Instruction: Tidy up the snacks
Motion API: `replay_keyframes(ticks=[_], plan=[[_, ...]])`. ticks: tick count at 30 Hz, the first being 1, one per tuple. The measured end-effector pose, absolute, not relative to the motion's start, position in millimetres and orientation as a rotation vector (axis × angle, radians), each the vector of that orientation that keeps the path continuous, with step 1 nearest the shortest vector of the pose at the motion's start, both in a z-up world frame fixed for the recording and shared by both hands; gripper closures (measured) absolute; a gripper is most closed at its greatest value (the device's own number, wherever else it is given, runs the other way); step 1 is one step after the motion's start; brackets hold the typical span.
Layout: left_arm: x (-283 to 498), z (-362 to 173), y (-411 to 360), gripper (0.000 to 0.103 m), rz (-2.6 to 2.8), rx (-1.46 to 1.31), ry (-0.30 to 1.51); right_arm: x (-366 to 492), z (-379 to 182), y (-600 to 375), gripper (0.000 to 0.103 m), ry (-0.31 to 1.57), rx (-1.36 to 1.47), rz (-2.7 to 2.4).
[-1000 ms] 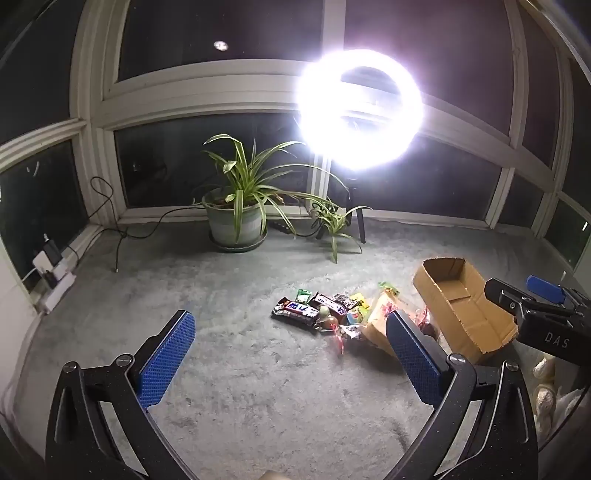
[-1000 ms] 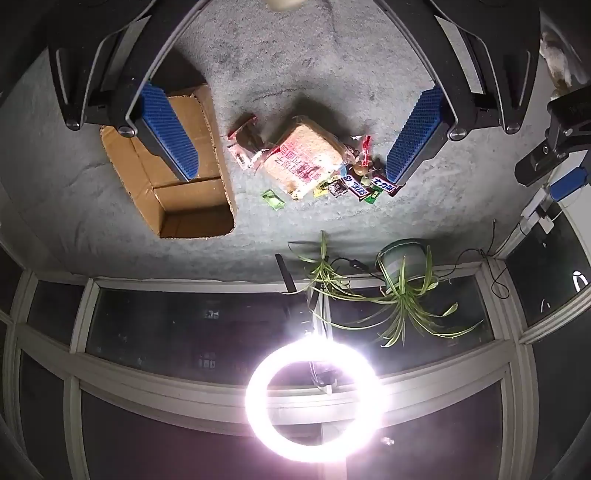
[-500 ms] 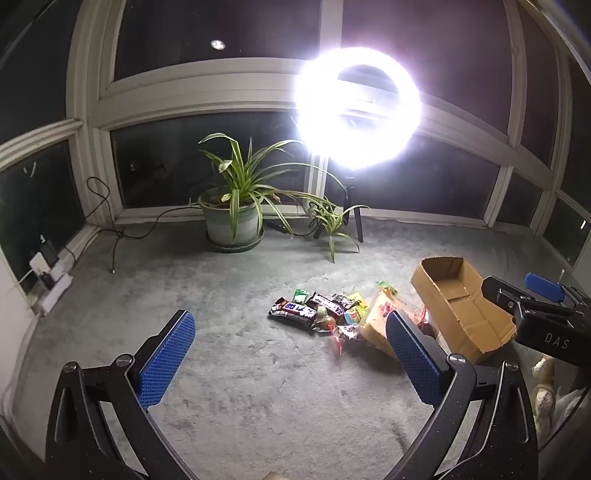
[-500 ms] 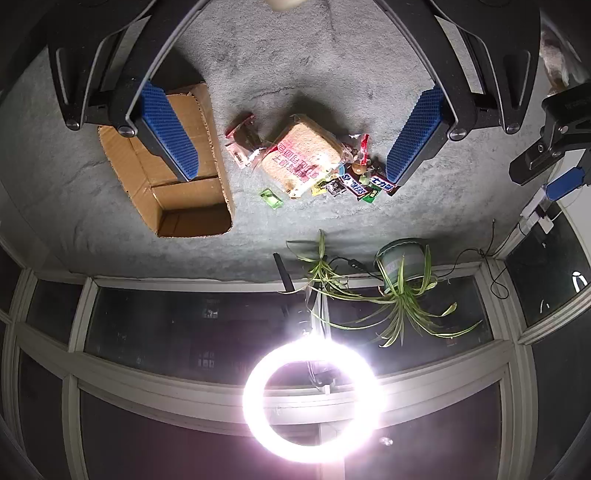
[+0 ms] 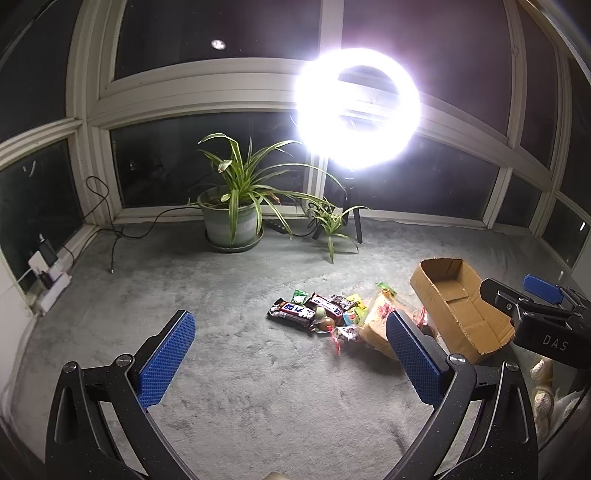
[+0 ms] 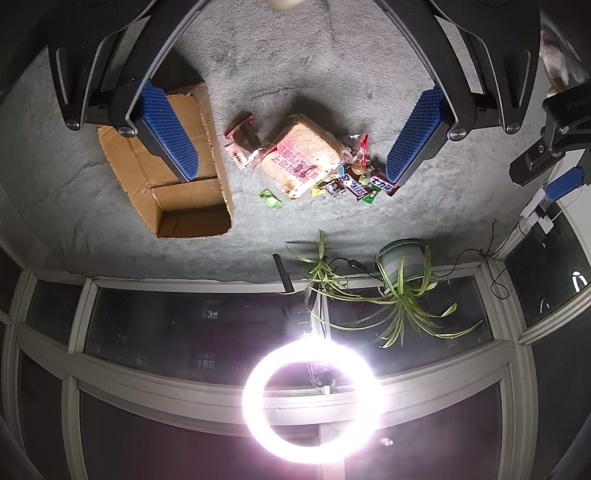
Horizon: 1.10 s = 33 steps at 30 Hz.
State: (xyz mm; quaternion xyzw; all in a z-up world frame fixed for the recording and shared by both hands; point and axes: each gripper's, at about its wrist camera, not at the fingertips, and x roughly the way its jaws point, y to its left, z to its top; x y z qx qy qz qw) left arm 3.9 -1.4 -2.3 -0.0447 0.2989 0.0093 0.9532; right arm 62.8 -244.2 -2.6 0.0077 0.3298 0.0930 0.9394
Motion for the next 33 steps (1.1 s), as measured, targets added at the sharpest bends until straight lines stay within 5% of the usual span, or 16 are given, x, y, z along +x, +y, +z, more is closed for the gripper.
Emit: replay_keyframes(ticks=[33], plan=[[1.3,-3.9,-1.8,0.001,0.007,-0.098,0.602,63.2,-2.0,-243.7,0.0,0.673,0.021,0.192]])
